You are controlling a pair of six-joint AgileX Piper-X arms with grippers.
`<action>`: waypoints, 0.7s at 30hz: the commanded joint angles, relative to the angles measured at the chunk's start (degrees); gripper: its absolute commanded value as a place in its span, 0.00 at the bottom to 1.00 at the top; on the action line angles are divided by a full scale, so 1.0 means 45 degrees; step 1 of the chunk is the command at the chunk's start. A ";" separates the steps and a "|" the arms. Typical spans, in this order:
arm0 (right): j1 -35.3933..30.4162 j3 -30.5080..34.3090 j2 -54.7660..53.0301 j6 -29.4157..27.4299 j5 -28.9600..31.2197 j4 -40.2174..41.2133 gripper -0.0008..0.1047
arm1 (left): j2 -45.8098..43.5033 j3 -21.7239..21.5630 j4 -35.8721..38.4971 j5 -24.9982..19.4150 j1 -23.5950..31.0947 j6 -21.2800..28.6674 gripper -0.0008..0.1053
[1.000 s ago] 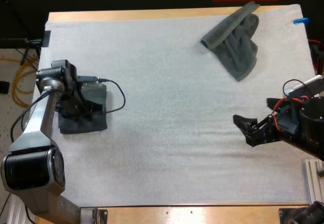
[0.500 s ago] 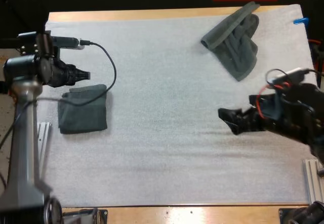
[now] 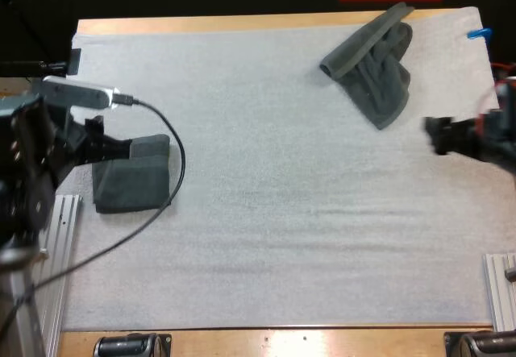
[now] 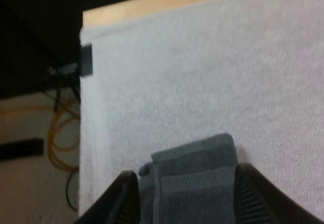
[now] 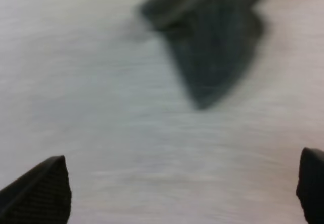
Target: Pick towel from pile fold and stack
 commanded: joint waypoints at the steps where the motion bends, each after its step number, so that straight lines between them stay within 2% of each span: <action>1: -0.0552 -0.0103 -0.0334 -0.0448 -0.0069 0.0199 0.84 | -0.0377 -0.0072 -0.0013 0.0000 -0.0029 0.0080 0.40; 4: -0.1299 -0.0103 -0.0820 -0.0806 0.0021 0.0209 0.84 | -0.1009 -0.0072 -0.0245 -0.0025 -0.0070 0.0085 0.40; 7: -0.1402 -0.0103 -0.1354 -0.1344 0.0642 0.0471 0.84 | -0.1405 -0.0025 -0.0328 -0.0401 -0.0509 0.0385 0.40; 10: -0.1402 -0.0103 -0.2045 -0.1560 0.0752 0.1010 0.84 | -0.1909 0.0471 -0.0511 -0.1077 -0.1247 0.0655 0.40; 15: -0.1402 -0.0103 -0.3437 -0.1559 0.0971 0.1339 0.84 | -0.3355 0.2085 -0.0879 -0.1392 -0.1695 0.0034 0.40; 19: -0.1402 0.0103 -0.4671 -0.1559 0.0981 0.1280 0.84 | -0.4617 0.3336 -0.1141 -0.1986 -0.1695 0.0209 0.40; 21: -0.1402 0.0702 -0.5542 -0.1559 0.0981 0.1215 0.84 | -0.5508 0.4126 -0.1396 -0.2099 -0.1695 0.0215 0.40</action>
